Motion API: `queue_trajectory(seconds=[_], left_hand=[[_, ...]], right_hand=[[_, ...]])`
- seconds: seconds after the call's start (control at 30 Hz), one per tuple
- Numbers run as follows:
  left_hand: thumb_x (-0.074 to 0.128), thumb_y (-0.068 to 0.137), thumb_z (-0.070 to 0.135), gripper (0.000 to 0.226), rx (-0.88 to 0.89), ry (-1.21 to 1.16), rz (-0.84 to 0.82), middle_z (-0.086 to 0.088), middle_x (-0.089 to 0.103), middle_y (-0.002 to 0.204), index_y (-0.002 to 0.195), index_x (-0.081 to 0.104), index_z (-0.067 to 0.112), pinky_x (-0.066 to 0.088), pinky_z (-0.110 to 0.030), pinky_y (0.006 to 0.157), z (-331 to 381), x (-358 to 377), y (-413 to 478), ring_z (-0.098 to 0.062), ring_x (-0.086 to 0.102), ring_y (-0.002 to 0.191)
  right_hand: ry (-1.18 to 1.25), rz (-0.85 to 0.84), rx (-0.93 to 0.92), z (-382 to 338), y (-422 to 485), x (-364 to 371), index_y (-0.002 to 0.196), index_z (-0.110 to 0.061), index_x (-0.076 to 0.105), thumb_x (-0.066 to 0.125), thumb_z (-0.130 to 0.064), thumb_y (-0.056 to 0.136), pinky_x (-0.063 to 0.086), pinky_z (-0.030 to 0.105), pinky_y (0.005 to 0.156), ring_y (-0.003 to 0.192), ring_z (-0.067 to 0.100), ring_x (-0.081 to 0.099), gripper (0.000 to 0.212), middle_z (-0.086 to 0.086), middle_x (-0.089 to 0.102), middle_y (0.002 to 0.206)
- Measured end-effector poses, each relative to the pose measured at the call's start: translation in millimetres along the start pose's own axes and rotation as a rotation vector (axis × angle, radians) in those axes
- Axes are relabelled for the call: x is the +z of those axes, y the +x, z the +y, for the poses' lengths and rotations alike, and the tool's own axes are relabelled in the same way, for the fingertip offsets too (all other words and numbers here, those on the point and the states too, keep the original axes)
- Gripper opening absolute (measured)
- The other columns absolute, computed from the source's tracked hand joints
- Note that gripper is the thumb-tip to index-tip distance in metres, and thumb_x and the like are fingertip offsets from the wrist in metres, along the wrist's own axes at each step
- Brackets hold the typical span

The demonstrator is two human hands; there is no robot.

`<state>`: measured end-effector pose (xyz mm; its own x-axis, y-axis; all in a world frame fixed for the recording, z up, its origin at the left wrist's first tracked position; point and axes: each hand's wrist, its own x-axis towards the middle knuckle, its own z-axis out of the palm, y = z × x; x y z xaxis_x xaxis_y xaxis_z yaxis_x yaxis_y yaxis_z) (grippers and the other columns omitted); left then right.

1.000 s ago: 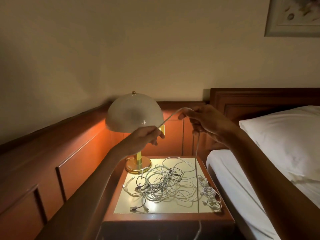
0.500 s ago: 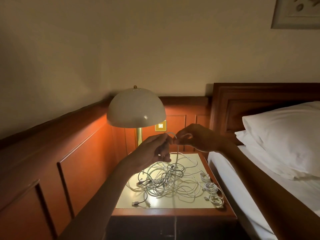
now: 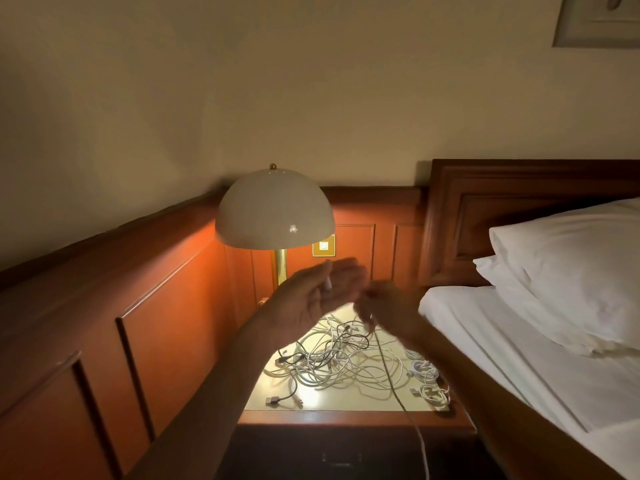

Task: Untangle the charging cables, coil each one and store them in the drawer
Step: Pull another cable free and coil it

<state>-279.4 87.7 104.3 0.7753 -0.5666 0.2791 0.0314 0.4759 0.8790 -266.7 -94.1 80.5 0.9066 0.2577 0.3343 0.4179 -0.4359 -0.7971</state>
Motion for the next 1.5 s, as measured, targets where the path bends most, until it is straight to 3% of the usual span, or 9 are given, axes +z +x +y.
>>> queue_trajectory(seconds=[0.23,0.4,0.5,0.63,0.87,1.0,1.17,1.33,1.5], left_hand=[[0.05,0.099,0.027,0.028,0.184,0.347,0.346,-0.006,0.066,0.128,0.122,0.061,0.017,0.047,-0.034,0.105,-27.8,-41.1,23.2,-0.018,0.061,0.121],[0.055,0.098,0.029,0.033,-0.058,0.897,0.018,0.003,0.064,0.072,0.098,0.066,-0.003,0.048,-0.03,0.075,-30.2,-48.3,6.5,-0.013,0.061,0.072],[0.048,0.101,0.034,0.051,-0.207,0.617,-0.162,-0.017,0.071,0.093,0.112,0.059,-0.014,0.053,-0.043,0.092,-20.3,-42.1,-4.8,-0.033,0.069,0.093],[0.058,0.095,0.028,0.027,-0.198,0.18,-0.321,-0.005,0.074,0.079,0.1,0.074,0.008,0.059,-0.028,0.073,-8.2,-29.4,-19.2,-0.016,0.073,0.075],[0.041,0.102,0.022,0.035,0.138,-0.309,0.283,-0.013,0.07,0.119,0.117,0.063,-0.001,0.055,-0.034,0.094,-32.3,-27.9,8.3,-0.024,0.066,0.114],[0.049,0.102,0.034,0.023,0.21,0.338,0.471,0.0,0.071,0.119,0.114,0.066,0.025,0.046,-0.038,0.106,-64.3,-37.8,14.1,-0.016,0.065,0.115],[0.046,0.104,0.028,0.03,0.247,1.193,0.217,0.023,0.062,0.066,0.079,0.059,0.039,0.045,-0.025,0.061,-65.0,-31.7,14.4,0.006,0.057,0.062],[0.033,0.105,0.023,0.038,-0.221,0.586,-0.17,-0.007,0.072,0.08,0.103,0.063,0.0,0.057,-0.036,0.083,-41.3,-29.1,6.3,-0.021,0.072,0.079],[0.048,0.1,0.027,0.026,-0.259,-0.012,-0.373,0.003,0.058,0.064,0.088,0.064,0.01,0.057,-0.033,0.077,-25.0,-30.3,-10.5,-0.012,0.058,0.061]], right_hand=[[-0.249,-0.151,0.016,1.4,-44.8,35.1,0.11,-0.018,0.071,0.053,-0.025,0.103,0.059,0.035,0.069,0.053,0.01,0.059,0.021,0.001,0.067,0.068],[-0.665,-0.155,-0.09,-45.8,-15.8,-24.6,0.097,-0.022,0.077,0.069,-0.034,0.092,0.046,0.019,0.064,0.051,-0.004,0.057,0.016,-0.014,0.066,0.065],[-0.529,-0.267,-0.188,-66.2,3.7,-51.0,0.084,-0.024,0.079,0.08,-0.032,0.082,0.052,0.018,0.066,0.06,-0.002,0.066,0.008,-0.01,0.074,0.069],[0.076,-0.239,-0.102,-54.2,5.9,-38.9,0.088,-0.006,0.077,0.08,-0.011,0.08,0.035,0.018,0.047,0.049,0.008,0.051,0.01,-0.002,0.069,0.066],[0.344,-0.048,0.177,11.1,-40.4,44.5,0.092,-0.017,0.078,0.061,-0.025,0.099,0.041,0.025,0.047,0.048,0.019,0.052,0.019,0.008,0.066,0.068],[-0.271,-0.155,0.119,-4.3,-37.4,33.3,0.1,-0.015,0.073,0.062,-0.02,0.098,0.055,0.024,0.056,0.051,0.009,0.061,0.013,0.002,0.071,0.069],[-0.836,-0.17,-0.079,-40.7,-10.6,-9.9,0.092,-0.02,0.078,0.073,-0.026,0.089,0.056,0.034,0.085,0.076,0.011,0.066,0.009,-0.007,0.071,0.077],[-0.681,-0.419,-0.147,-53.5,22.8,-53.3,0.075,-0.025,0.073,0.08,-0.043,0.078,0.05,0.019,0.069,0.058,-0.002,0.064,0.019,-0.01,0.07,0.063],[0.265,-0.285,-0.06,-16.9,10.8,-24.3,0.077,-0.015,0.074,0.077,-0.025,0.076,0.028,0.021,0.042,0.044,0.011,0.039,0.011,0.004,0.061,0.061]])
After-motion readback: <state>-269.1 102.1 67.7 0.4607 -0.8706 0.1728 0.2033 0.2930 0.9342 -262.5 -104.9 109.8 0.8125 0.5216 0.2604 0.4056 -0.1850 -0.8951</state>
